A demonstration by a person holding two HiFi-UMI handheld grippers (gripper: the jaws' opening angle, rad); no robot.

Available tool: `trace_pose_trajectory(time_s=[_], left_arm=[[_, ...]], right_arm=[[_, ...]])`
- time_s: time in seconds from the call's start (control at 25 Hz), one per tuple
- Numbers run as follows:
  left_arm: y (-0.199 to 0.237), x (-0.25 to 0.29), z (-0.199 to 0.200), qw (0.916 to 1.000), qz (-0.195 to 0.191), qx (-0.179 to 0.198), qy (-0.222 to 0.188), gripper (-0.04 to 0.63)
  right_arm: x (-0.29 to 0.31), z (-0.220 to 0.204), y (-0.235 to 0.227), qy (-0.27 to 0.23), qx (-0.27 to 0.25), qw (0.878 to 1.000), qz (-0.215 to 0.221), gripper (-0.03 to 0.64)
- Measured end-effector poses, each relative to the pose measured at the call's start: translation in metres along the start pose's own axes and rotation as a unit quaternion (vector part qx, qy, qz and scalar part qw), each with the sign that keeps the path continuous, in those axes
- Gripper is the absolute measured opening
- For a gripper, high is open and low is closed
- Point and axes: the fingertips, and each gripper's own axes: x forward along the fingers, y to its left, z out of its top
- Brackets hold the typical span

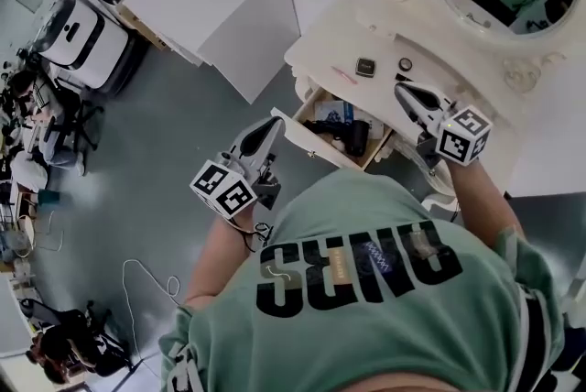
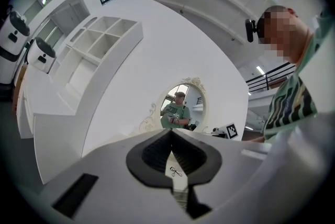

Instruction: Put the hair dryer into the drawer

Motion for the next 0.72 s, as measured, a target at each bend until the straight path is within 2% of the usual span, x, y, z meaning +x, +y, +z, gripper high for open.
trace_pose_trajectory(time_s=[0.28, 0.72], left_arm=[[-0.011, -0.004, -0.001, 1.0000, 0.002, -0.004, -0.007, 0.008], [-0.009, -0.010, 0.004, 0.9999, 0.004, 0.002, -0.014, 0.008]], right_arm=[[-0.017, 0.006, 0.001, -0.011, -0.001, 1.000, -0.003, -0.005], [-0.006, 0.011, 0.012, -0.003, -0.023, 1.000, 0.012, -0.006]])
